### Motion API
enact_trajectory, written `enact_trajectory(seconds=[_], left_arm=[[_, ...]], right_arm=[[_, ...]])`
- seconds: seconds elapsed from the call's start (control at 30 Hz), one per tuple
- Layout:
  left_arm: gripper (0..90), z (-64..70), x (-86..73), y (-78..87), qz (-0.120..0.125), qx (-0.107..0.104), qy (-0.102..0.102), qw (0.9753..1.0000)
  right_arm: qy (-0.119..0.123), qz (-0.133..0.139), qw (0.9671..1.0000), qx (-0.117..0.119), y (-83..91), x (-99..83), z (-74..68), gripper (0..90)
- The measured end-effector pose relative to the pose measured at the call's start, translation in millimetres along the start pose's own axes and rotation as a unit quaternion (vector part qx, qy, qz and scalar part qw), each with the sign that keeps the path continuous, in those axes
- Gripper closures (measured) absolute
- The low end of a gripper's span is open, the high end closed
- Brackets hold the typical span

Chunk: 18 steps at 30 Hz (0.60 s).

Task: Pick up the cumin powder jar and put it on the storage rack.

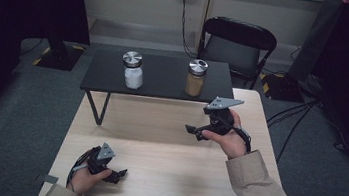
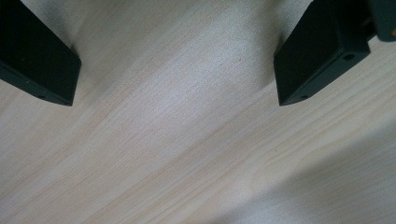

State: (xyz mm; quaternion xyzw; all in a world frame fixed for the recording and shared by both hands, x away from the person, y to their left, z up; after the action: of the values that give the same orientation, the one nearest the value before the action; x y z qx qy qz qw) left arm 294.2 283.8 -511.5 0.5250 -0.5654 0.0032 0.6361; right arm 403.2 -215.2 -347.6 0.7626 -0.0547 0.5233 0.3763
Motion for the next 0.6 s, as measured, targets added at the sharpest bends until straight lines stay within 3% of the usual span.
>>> enact_trajectory(seconds=[0.6], left_arm=[[0.0, 0.5, 0.2, -0.2, 0.0, 0.001, 0.001, 1.0]], right_arm=[[0.008, 0.005, 0.9999, 0.007, 10.4, -42.2, -12.5, 0.7]])
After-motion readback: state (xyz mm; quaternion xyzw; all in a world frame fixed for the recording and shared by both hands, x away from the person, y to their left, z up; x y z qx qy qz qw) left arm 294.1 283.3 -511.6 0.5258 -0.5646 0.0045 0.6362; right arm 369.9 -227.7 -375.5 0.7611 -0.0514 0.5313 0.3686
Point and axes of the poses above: each handheld gripper's, and its own axes: y roughly backward along the jaws, x roughly out of its top, z roughly to its right, the point moved 4 cm from there along -y, roughly forward along the jaws, and after that the axes turned 12 degrees about -y, right-handed, at the moved point
